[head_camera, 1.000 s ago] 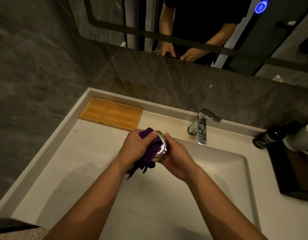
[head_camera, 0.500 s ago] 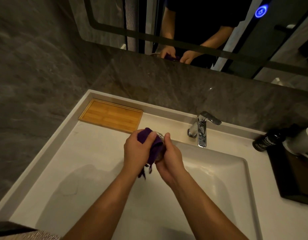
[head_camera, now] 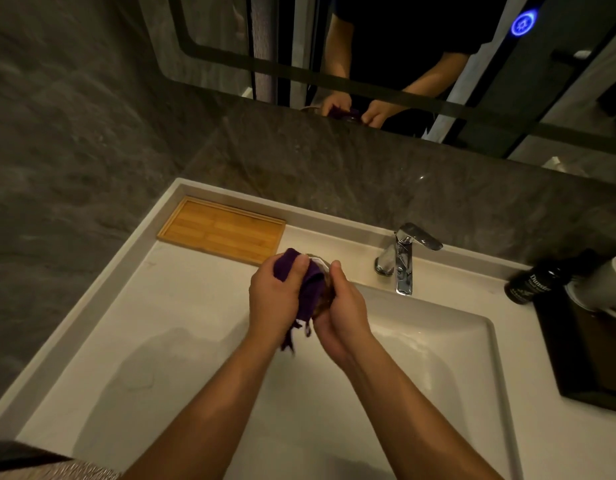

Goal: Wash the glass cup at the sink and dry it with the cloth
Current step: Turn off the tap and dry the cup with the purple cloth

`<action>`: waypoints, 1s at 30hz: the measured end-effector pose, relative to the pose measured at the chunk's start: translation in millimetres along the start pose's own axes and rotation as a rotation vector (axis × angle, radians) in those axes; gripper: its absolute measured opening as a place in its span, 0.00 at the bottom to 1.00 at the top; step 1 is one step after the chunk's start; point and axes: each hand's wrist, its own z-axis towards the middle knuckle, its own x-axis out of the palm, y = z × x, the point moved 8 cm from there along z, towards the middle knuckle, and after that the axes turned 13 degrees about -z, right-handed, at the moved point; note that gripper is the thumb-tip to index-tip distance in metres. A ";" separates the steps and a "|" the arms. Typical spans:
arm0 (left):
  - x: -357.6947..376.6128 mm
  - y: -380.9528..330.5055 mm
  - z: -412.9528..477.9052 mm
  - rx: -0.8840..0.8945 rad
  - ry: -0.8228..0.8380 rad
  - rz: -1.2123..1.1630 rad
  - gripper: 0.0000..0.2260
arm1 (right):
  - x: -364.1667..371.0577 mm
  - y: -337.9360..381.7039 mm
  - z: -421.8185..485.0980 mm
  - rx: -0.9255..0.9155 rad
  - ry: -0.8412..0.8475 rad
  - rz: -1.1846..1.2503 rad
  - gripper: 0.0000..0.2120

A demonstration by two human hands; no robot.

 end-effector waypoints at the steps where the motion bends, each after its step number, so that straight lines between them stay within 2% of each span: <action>1: -0.8 6.4 -7.1 -0.034 -0.097 -0.074 0.19 | 3.6 -4.7 -2.2 0.021 -0.002 0.050 0.21; 2: -1.1 12.5 -13.0 -0.067 -0.158 -0.125 0.20 | 5.7 -9.6 -3.7 0.048 0.004 0.062 0.21; 4: -3.4 16.2 -14.3 -0.075 -0.160 -0.108 0.19 | 3.4 -12.2 -4.1 0.062 0.020 0.023 0.22; 6: -4.6 11.7 -2.9 -0.026 -0.009 -0.022 0.17 | -5.5 -3.6 2.3 0.008 0.059 -0.053 0.23; 9: 5.1 2.6 4.2 -0.008 0.362 0.119 0.16 | -15.5 12.4 4.1 -0.040 0.122 -0.313 0.22; 11: 10.0 0.9 2.9 0.011 0.436 0.155 0.17 | -15.1 14.3 3.5 -0.039 0.131 -0.340 0.21; 12: 9.6 -0.5 1.5 0.033 0.381 0.135 0.18 | -15.1 13.4 3.1 -0.042 0.099 -0.305 0.21; 14: 3.9 0.9 -5.0 0.055 0.138 0.034 0.18 | -12.3 5.4 1.4 -0.022 0.023 -0.126 0.21; 16: 0.2 10.6 -20.0 0.000 -0.097 -0.111 0.19 | -2.8 -8.6 -2.5 0.036 0.015 0.059 0.23; 17: 0.0 15.3 -25.9 -0.027 -0.161 -0.153 0.20 | 0.8 -14.6 -3.3 0.065 0.024 0.095 0.24; 18: -0.7 18.6 -27.0 -0.034 -0.181 -0.148 0.20 | 1.5 -16.8 -3.7 0.079 0.030 0.091 0.25; 20: -2.0 18.0 -17.8 -0.013 -0.086 -0.080 0.19 | -7.1 -12.4 2.3 0.051 0.021 0.027 0.24; 24: 7.7 5.7 0.4 0.009 0.346 0.138 0.17 | -20.5 7.8 8.3 -0.021 0.027 -0.277 0.24; 25: 11.2 3.9 -0.3 0.025 0.395 0.177 0.18 | -20.4 8.4 8.3 -0.026 0.011 -0.302 0.24; 26: 13.1 2.7 -1.8 0.042 0.373 0.180 0.18 | -18.6 7.0 7.3 -0.025 -0.009 -0.269 0.23; 27: 11.9 0.8 -4.4 0.059 0.282 0.145 0.18 | -17.0 2.4 6.5 -0.010 -0.028 -0.195 0.22; 30: -1.7 4.5 -21.8 0.057 -0.128 -0.047 0.20 | -3.6 -11.6 -4.5 0.035 -0.041 0.024 0.18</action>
